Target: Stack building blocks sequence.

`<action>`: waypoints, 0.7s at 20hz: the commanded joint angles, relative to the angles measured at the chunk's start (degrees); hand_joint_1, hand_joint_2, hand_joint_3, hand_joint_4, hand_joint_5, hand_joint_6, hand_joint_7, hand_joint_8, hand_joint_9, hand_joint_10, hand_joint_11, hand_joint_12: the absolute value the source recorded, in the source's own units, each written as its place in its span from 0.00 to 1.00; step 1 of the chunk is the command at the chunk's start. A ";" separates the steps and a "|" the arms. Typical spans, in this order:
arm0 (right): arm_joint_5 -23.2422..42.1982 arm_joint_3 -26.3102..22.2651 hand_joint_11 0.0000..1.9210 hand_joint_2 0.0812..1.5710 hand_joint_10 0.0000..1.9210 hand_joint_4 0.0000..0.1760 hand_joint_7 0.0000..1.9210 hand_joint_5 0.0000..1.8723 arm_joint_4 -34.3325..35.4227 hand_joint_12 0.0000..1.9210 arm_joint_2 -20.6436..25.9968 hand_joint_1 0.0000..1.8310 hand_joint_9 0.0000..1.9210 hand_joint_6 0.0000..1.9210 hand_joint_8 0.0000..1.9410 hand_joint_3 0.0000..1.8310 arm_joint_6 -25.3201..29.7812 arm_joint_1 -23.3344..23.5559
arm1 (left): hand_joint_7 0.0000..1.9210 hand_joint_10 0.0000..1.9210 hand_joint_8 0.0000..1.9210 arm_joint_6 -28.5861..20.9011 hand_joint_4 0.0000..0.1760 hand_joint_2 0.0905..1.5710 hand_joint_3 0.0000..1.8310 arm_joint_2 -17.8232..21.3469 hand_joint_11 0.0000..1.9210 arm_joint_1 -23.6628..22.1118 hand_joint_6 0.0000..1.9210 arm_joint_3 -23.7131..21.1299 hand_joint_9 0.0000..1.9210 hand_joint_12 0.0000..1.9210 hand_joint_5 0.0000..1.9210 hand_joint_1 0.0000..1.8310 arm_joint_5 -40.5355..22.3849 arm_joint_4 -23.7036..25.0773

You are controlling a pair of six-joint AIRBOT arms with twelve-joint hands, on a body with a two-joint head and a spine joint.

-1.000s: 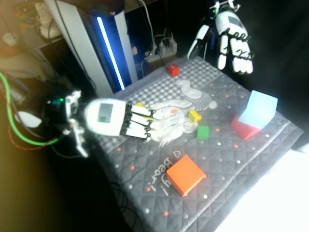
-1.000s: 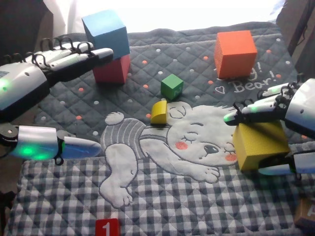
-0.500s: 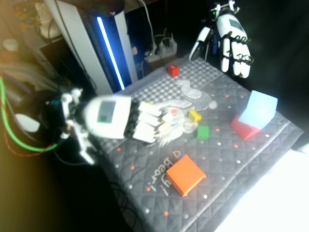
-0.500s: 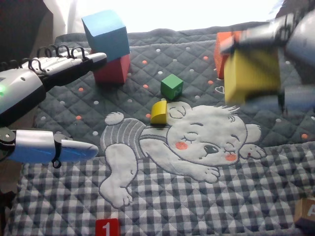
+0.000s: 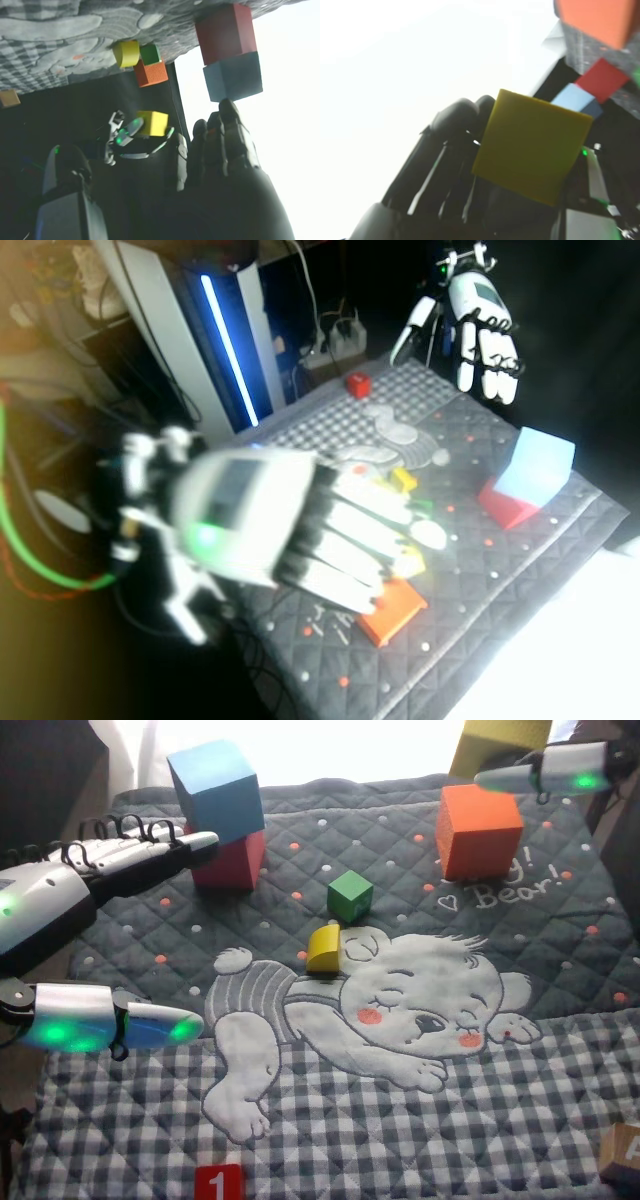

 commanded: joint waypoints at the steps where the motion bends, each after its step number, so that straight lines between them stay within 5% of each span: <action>1: 4.55 0.79 0.52 0.66 0.29 0.00 0.64 0.53 1.23 0.63 0.23 0.69 0.65 0.48 0.32 0.00 -0.22 1.08 | 0.03 0.00 0.00 -0.66 0.87 0.54 0.00 -0.42 0.00 -0.79 0.00 0.29 0.01 0.16 0.08 0.40 -6.58 0.03; 8: 0.57 3.65 0.53 0.66 0.27 0.00 0.62 0.53 1.55 0.66 -2.38 0.69 0.67 0.47 0.36 0.00 -0.22 1.19 | 0.03 0.00 0.00 -1.25 0.88 0.54 0.00 -0.69 0.00 -1.17 0.00 0.68 0.01 0.19 0.08 0.40 -6.02 0.84; 11: 0.18 3.89 0.50 0.65 0.36 0.00 0.63 0.57 1.70 0.68 -2.85 0.69 0.63 0.40 0.37 0.00 -0.22 1.18 | 0.03 0.00 0.00 -1.46 0.74 0.54 0.00 -0.70 0.00 -1.23 0.00 0.74 0.01 0.17 0.09 0.39 -6.08 0.95; 14: 0.00 3.92 0.46 0.65 0.42 0.00 0.63 0.56 1.70 0.74 -3.04 0.69 0.61 0.40 0.38 0.00 -0.22 1.18 | 0.03 0.00 0.00 -1.56 0.83 0.54 0.00 -0.74 0.00 -1.27 0.00 0.74 0.01 0.19 0.09 0.39 -6.17 0.95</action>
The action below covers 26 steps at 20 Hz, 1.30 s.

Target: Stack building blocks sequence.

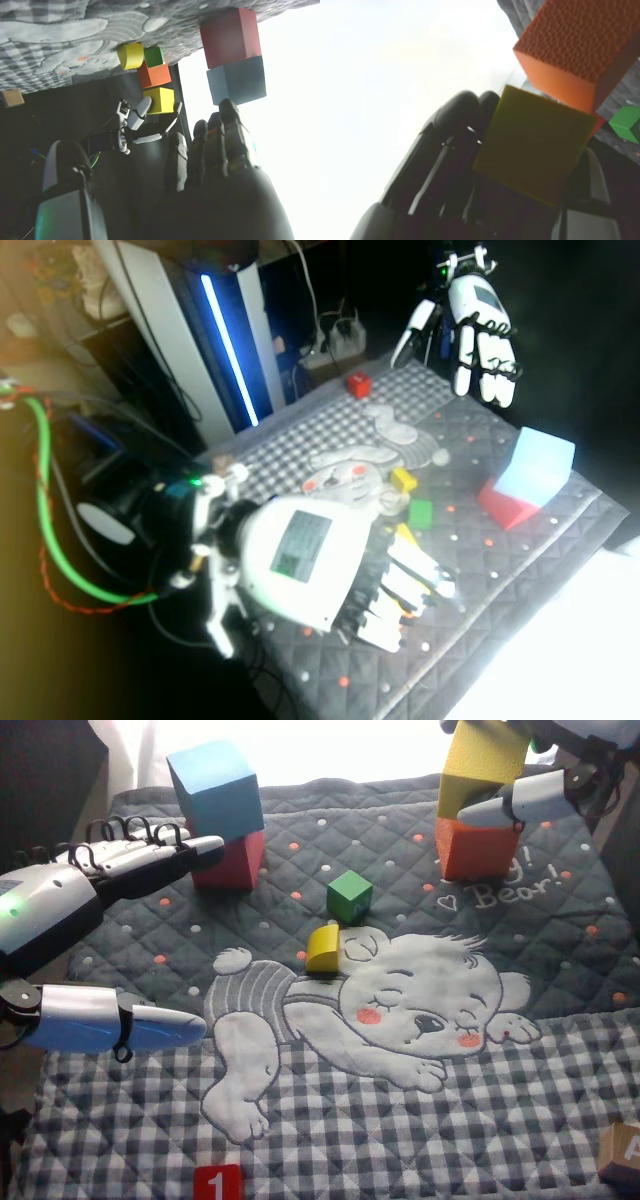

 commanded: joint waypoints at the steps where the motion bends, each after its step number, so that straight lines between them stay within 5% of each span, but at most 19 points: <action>1: 6.53 0.48 0.44 0.65 0.46 0.00 0.62 0.56 1.33 0.76 0.39 0.69 0.59 0.39 0.41 0.00 -0.09 0.89 | 0.03 0.00 0.00 -0.52 0.85 0.54 0.00 -0.16 0.00 -0.79 0.00 0.30 0.01 0.19 0.08 0.39 -6.93 -0.14; 9: 4.76 1.67 0.44 0.67 0.43 0.00 0.58 0.55 1.33 0.69 -0.61 0.68 0.56 0.41 0.46 0.00 -0.09 0.88 | 0.03 0.00 0.00 -0.83 0.80 0.55 0.00 -0.59 0.00 -0.88 0.00 0.53 0.01 0.19 0.08 0.37 -7.05 -0.11; 13: 4.17 1.89 0.42 0.71 0.22 0.00 0.55 0.44 1.46 0.59 -0.92 0.69 0.56 0.53 0.53 0.00 -0.09 0.74 | 0.03 0.00 0.00 -0.85 0.77 0.54 0.00 -0.64 0.00 -0.90 0.00 0.58 0.01 0.17 0.09 0.38 -7.07 -0.08; 14: 4.10 1.89 0.41 0.68 0.19 0.00 0.54 0.42 1.46 0.58 -0.99 0.73 0.56 0.22 0.48 0.00 -0.09 0.71 | 0.03 0.00 0.00 -0.88 0.79 0.54 0.00 -0.64 0.00 -0.90 0.00 0.60 0.01 0.14 0.09 0.39 -7.10 -0.08; 15: 4.07 1.89 0.40 0.67 0.16 0.00 0.54 0.45 1.46 0.57 -1.04 0.74 0.57 0.08 0.47 0.00 -0.09 0.62 | 0.03 0.00 0.00 -0.93 0.81 0.54 0.00 -0.66 0.00 -0.90 0.00 0.63 0.01 0.14 0.09 0.38 -7.16 -0.08; 20: 4.05 1.78 0.40 0.68 0.07 0.00 0.52 0.45 1.46 0.55 -1.03 0.74 0.58 0.00 0.50 0.00 -0.09 0.20 | 0.03 0.00 0.00 -1.50 0.73 0.55 0.00 -0.91 0.00 -0.91 0.00 0.93 0.02 0.17 0.09 0.37 -7.28 -0.07; 21: 4.06 1.68 0.33 0.65 0.04 0.00 0.45 0.44 1.46 0.60 -1.03 0.63 0.54 0.00 0.24 0.00 -0.09 0.18 | 0.03 0.00 0.00 -1.50 0.74 0.55 0.00 -0.91 0.00 -0.91 0.00 0.95 0.01 0.16 0.09 0.36 -7.27 -0.07; 22: 4.06 1.59 0.27 0.65 0.03 0.00 0.45 0.44 1.46 0.66 -1.02 0.60 0.52 0.00 0.12 0.00 -0.09 0.16 | 0.03 0.00 0.00 -1.50 0.80 0.55 0.00 -0.91 0.00 -0.91 0.00 0.95 0.01 0.14 0.09 0.37 -7.28 -0.06; 23: 4.07 1.52 0.22 0.64 0.02 0.01 0.46 0.43 1.46 0.68 -1.01 0.60 0.49 0.00 0.06 0.00 -0.09 0.16 | 0.03 0.00 0.00 -1.50 0.74 0.55 0.00 -0.91 0.00 -0.91 0.00 0.94 0.01 0.16 0.10 0.37 -7.31 -0.05; 25: 4.08 1.39 0.18 0.64 0.01 0.07 0.46 0.42 1.46 0.66 -0.95 0.60 0.48 0.00 0.02 0.00 -0.09 0.16 | 0.03 0.00 0.00 -1.50 0.78 0.55 0.00 -0.91 0.00 -0.91 0.00 0.93 0.01 0.16 0.09 0.37 -7.39 -0.05; 26: 4.08 1.35 0.17 0.64 0.00 0.02 0.46 0.41 1.46 0.66 -0.85 0.60 0.47 0.00 0.01 0.00 -0.09 0.16 | 0.03 0.00 0.00 -1.51 0.74 0.55 0.00 -0.91 0.00 -0.91 0.00 0.93 0.02 0.17 0.10 0.37 -7.42 -0.05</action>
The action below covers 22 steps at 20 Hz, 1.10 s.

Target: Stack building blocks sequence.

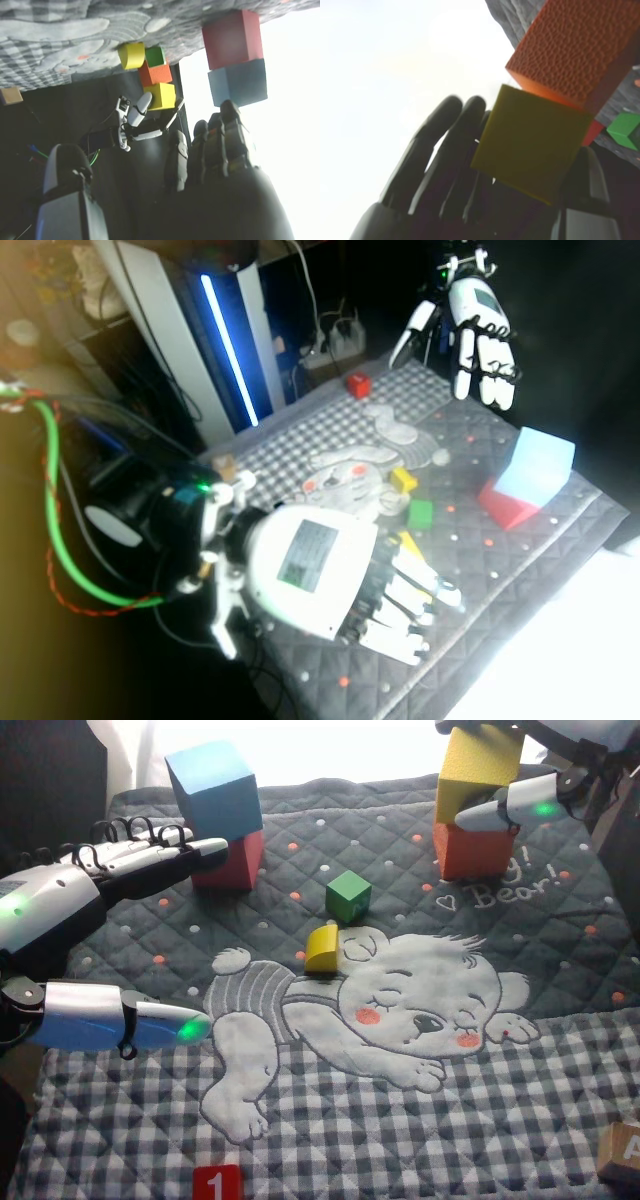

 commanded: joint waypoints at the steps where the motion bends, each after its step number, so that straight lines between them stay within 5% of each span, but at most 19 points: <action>1: 5.78 -0.06 0.18 0.64 0.00 0.00 0.46 0.41 0.65 0.67 0.61 0.61 0.47 0.00 0.01 0.00 -0.15 0.23 | 0.03 0.00 0.00 -0.45 0.72 0.54 0.00 -0.15 0.00 -0.85 0.00 0.21 0.02 0.17 0.10 0.38 -7.42 -0.18; 10: 5.82 -0.31 0.18 0.65 0.01 0.00 0.47 0.40 1.73 0.68 1.37 0.60 0.48 0.00 0.00 0.00 -0.15 -0.49 | 0.03 0.00 0.00 -0.69 0.79 0.55 0.00 -0.14 0.00 -0.84 0.00 0.13 0.02 0.18 0.10 0.36 -7.69 -0.18; 11: 5.82 -0.31 0.17 0.65 0.00 0.01 0.46 0.40 1.77 0.67 1.41 0.59 0.46 0.00 0.00 0.00 -0.15 -0.54 | 0.04 0.00 0.00 -0.70 0.64 0.55 0.00 -0.15 0.00 -0.84 0.00 0.11 0.03 0.21 0.11 0.38 -7.69 -0.18; 18: 5.84 -0.31 0.20 0.65 0.01 0.00 0.48 0.40 2.35 0.64 1.59 0.59 0.48 0.00 0.00 0.00 -0.15 -0.96 | 0.04 0.00 0.00 -0.83 0.75 0.55 0.00 -0.14 0.00 -0.85 0.00 0.14 0.03 0.18 0.11 0.36 -7.78 -0.16; 20: 5.86 -0.45 0.19 0.65 0.00 0.00 0.42 0.37 2.35 0.59 1.57 0.61 0.44 0.00 0.00 0.00 -0.15 -1.18 | 0.04 0.00 0.00 -0.87 0.73 0.55 0.00 -0.14 0.00 -0.85 0.00 0.17 0.02 0.17 0.11 0.37 -7.78 -0.16; 21: 5.88 -0.55 0.18 0.65 0.00 0.11 0.38 0.35 2.35 0.55 1.65 0.61 0.40 0.00 0.00 0.00 -0.15 -1.32 | 0.03 0.00 0.00 -0.87 0.76 0.55 0.00 -0.13 0.00 -0.86 0.00 0.18 0.02 0.19 0.11 0.36 -7.79 -0.16; 22: 5.88 -0.57 0.14 0.63 0.00 0.33 0.29 0.27 2.35 0.47 1.67 0.58 0.30 0.00 0.00 0.00 -0.15 -1.33 | 0.03 0.00 0.00 -0.87 0.76 0.55 0.00 -0.13 0.00 -0.86 0.00 0.18 0.02 0.19 0.11 0.37 -7.79 -0.16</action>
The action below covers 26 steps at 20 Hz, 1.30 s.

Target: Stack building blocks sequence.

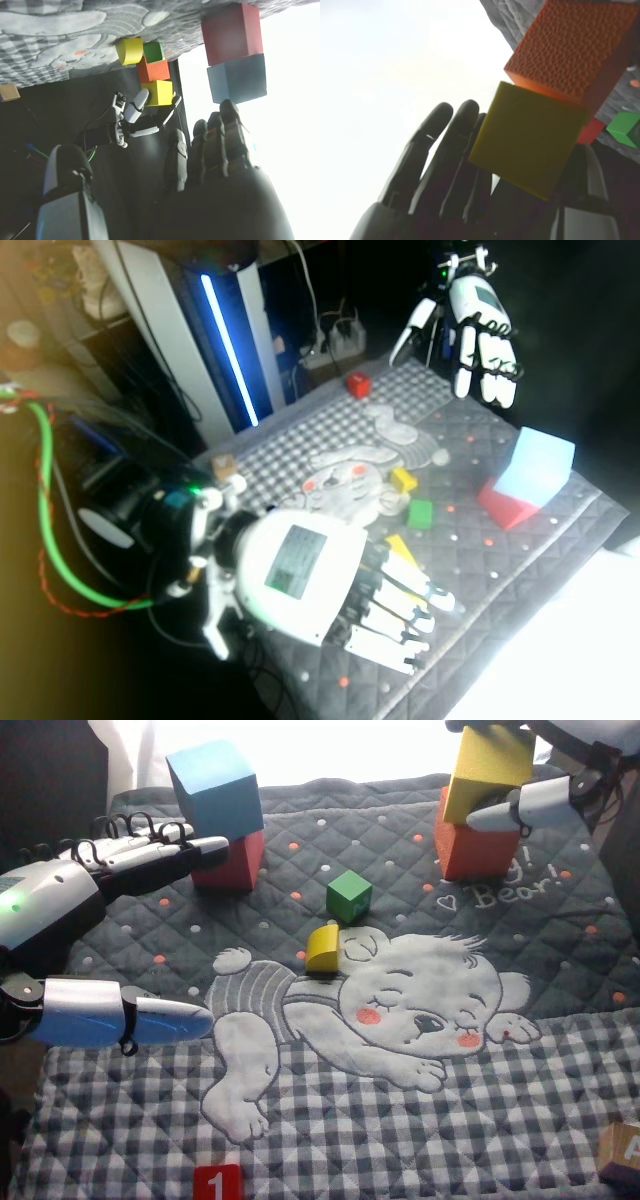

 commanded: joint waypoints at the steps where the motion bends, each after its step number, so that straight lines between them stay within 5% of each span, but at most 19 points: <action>1: 5.15 0.19 0.03 0.61 0.00 0.55 0.19 0.18 0.71 0.42 0.59 0.53 0.17 0.00 0.00 0.00 -0.47 -0.14 | 0.04 0.00 0.00 -0.56 0.76 0.55 0.00 -0.13 0.00 -0.75 0.00 0.18 0.03 0.21 0.11 0.36 -6.98 -0.19; 4: 5.15 0.16 0.00 0.58 0.00 0.96 0.07 0.06 0.71 0.18 0.62 0.47 0.06 0.00 0.00 0.00 -0.47 -0.20 | 0.03 0.00 0.00 -0.66 0.72 0.55 0.00 -0.14 0.00 -0.75 0.00 0.17 0.01 0.16 0.11 0.38 -7.00 -0.19; 5: 5.15 0.16 0.00 0.58 0.00 0.99 0.06 0.04 0.71 0.12 0.62 0.46 0.03 0.00 0.00 0.00 -0.47 -0.20 | 0.03 0.00 0.00 -0.70 0.73 0.55 0.00 -0.14 0.00 -0.75 0.00 0.17 0.02 0.16 0.11 0.37 -7.03 -0.19; 9: 5.16 0.04 0.00 0.58 0.00 1.00 0.06 0.04 0.71 0.09 0.64 0.47 0.03 0.00 0.00 0.00 -0.47 -0.39 | 0.03 0.00 0.00 -0.75 0.77 0.55 0.00 -0.14 0.00 -0.75 0.00 0.18 0.02 0.19 0.11 0.36 -7.12 -0.19; 12: 5.72 -0.26 0.00 0.58 0.00 0.96 0.06 0.04 0.71 0.07 0.88 0.47 0.03 0.00 0.00 0.00 -0.47 -0.48 | 0.03 0.00 0.00 -0.76 0.69 0.54 0.00 -0.14 0.00 -0.74 0.00 0.20 0.02 0.17 0.12 0.38 -7.22 -0.24; 16: 14.69 -5.14 0.00 0.58 0.00 1.00 0.01 0.00 0.71 0.00 6.53 0.46 0.00 0.00 0.00 0.00 -0.47 -0.98 | 0.03 0.00 0.00 -0.76 0.71 0.56 0.00 0.26 0.00 -0.18 0.00 0.58 0.01 0.11 0.10 0.36 -11.99 -2.44; 17: 18.72 -8.05 0.00 0.55 0.00 1.00 0.00 0.00 0.87 0.00 9.41 0.44 0.00 0.00 0.00 0.00 -0.47 -1.96 | 0.03 0.00 0.00 -0.75 0.63 0.54 0.00 0.73 0.00 0.52 0.00 0.12 0.00 0.05 0.09 0.36 -15.86 -3.72; 18: 23.19 -11.17 0.00 0.54 0.00 1.00 0.00 0.00 1.27 0.00 12.37 0.41 0.00 0.00 0.00 0.00 -0.48 -3.94 | 0.02 0.00 0.00 -0.73 0.36 0.55 0.00 1.12 0.00 1.35 0.00 -0.57 0.00 0.06 0.06 0.36 -19.73 -4.96; 19: 30.83 -15.57 0.00 0.55 0.00 1.00 0.00 0.00 2.90 0.00 15.88 0.41 0.00 0.00 0.00 0.00 -0.48 -8.26 | 0.00 0.00 0.00 -0.10 0.28 0.55 0.00 1.21 0.00 3.58 0.00 -1.78 0.00 0.06 0.05 0.37 -26.33 -7.62; 21: 44.20 -22.24 0.00 0.52 0.00 0.97 0.00 0.00 6.36 0.00 19.05 0.42 0.00 0.00 0.00 0.00 -0.49 -19.93 | 0.00 0.00 0.00 -0.05 0.59 0.55 0.00 0.30 0.00 9.41 0.00 -4.05 0.00 0.00 0.00 0.41 -38.37 -12.99; 22: 50.03 -24.63 0.00 0.52 0.00 0.89 0.00 0.00 8.54 0.00 19.14 0.44 0.00 0.00 0.00 0.00 -0.49 -25.31 | 0.00 0.00 0.00 -1.48 0.49 0.55 0.00 0.12 0.02 12.55 0.00 -5.03 0.00 0.01 0.00 0.38 -42.10 -14.49; 23: 56.85 -27.56 0.00 0.56 0.00 1.00 0.00 0.00 11.36 0.00 18.98 0.49 0.00 0.00 0.00 0.00 -0.49 -31.70 | 0.00 0.00 0.00 -3.79 0.64 0.58 0.00 -0.33 0.01 14.61 0.00 -5.89 0.00 0.23 0.00 0.32 -42.80 -15.05; 24: 58.28 -28.39 0.00 0.55 0.00 1.00 0.00 0.00 11.80 0.00 18.99 0.47 0.00 0.00 0.00 0.00 -0.49 -33.21 | 0.01 0.00 0.00 -4.05 0.61 0.58 0.00 -0.84 0.00 14.65 0.00 -5.76 0.01 0.39 0.00 0.30 -42.80 -15.19; 26: 60.28 -30.12 0.00 0.58 0.00 1.00 0.00 0.00 11.97 0.00 19.13 0.48 0.00 0.00 0.00 0.01 -0.49 -35.94 | 0.00 0.00 0.00 -6.00 0.68 0.58 0.00 -2.44 0.00 14.63 0.00 -4.55 0.01 0.38 0.00 0.30 -42.80 -16.11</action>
